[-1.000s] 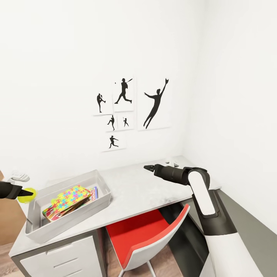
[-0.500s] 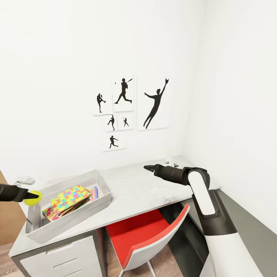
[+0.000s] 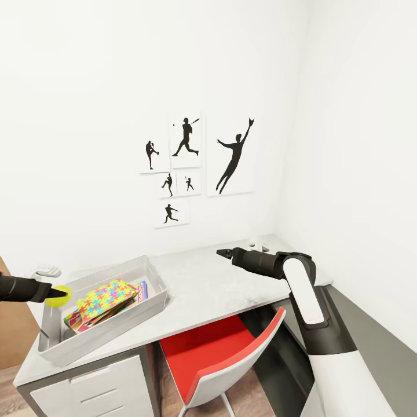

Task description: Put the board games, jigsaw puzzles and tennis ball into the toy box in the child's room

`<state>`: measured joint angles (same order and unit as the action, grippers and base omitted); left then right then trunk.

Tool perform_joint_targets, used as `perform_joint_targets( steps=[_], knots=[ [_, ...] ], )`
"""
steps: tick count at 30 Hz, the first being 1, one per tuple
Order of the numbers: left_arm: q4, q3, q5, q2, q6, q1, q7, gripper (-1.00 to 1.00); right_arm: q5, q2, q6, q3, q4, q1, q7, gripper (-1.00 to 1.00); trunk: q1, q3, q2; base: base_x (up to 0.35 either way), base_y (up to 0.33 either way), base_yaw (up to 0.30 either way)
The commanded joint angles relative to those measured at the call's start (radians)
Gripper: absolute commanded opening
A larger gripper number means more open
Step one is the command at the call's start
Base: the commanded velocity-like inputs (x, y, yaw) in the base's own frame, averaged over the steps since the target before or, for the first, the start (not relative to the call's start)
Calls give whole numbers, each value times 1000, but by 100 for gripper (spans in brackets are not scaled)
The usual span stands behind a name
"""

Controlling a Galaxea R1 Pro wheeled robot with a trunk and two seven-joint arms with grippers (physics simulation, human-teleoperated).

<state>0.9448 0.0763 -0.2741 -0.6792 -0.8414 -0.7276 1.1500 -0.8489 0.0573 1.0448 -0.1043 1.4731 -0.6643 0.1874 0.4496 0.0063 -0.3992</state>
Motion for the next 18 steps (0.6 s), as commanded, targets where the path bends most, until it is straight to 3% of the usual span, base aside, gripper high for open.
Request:
perform_joint_targets(
  steps=[1,3,7,12,18],
  knots=[
    [0,3,-10,2,-6,0,-20,-100,-10,0,2,0,1,-1,10,100,0,-1,-1,0,0,0],
    [-1,3,-5,10,-5,0,-85,-100,-10,0,2,0,1,-1,10,100,0,-1,-1,0,0,0],
    [-38,4,-3,34,6,-1,-160,-100,-10,0,2,0,1,-1,10,100,0,-1,-1,0,0,0],
    [-87,5,-2,53,63,-1,-199,-100,-10,0,2,-1,1,-1,10,100,0,-1,-1,0,0,0],
    [-95,4,-3,76,79,-1,-219,-100,-10,1,2,0,1,-1,10,100,0,-1,-1,0,0,0]
  ],
)
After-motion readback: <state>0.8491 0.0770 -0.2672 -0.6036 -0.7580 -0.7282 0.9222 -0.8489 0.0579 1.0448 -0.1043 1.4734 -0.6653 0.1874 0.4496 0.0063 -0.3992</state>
